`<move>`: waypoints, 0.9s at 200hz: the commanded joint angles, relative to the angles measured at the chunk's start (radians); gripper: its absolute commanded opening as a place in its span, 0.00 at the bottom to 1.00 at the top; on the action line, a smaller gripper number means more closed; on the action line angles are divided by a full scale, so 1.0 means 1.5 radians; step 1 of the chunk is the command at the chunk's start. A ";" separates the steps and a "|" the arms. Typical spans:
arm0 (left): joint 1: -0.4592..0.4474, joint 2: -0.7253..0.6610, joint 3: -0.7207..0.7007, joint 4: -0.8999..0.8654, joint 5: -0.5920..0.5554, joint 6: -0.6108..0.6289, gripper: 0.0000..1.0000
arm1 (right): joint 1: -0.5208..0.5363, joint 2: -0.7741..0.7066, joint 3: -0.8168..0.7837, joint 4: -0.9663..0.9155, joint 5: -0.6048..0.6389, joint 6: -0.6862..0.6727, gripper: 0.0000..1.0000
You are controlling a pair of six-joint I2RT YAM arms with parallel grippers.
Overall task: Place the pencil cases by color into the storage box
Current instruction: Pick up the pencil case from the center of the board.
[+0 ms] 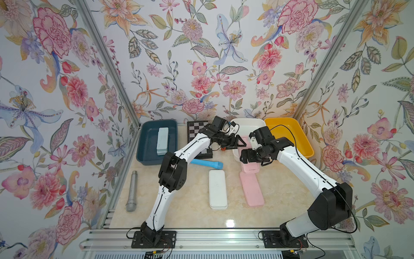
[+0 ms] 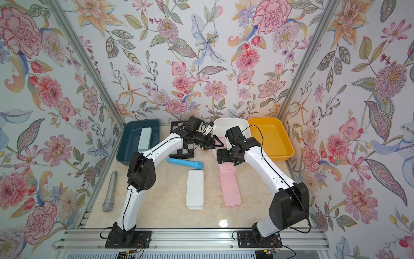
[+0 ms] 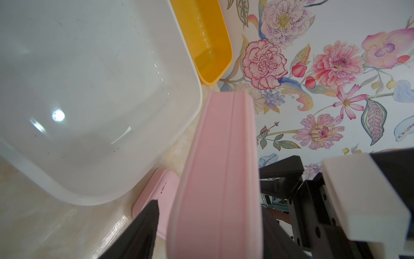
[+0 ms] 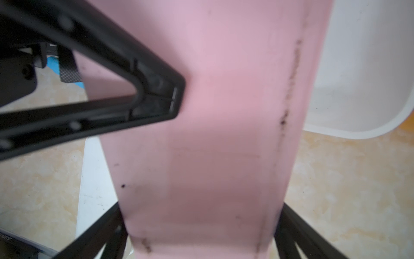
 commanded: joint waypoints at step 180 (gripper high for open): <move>-0.008 0.116 0.197 0.024 0.015 -0.072 0.38 | -0.030 0.000 -0.042 0.093 -0.012 0.006 1.00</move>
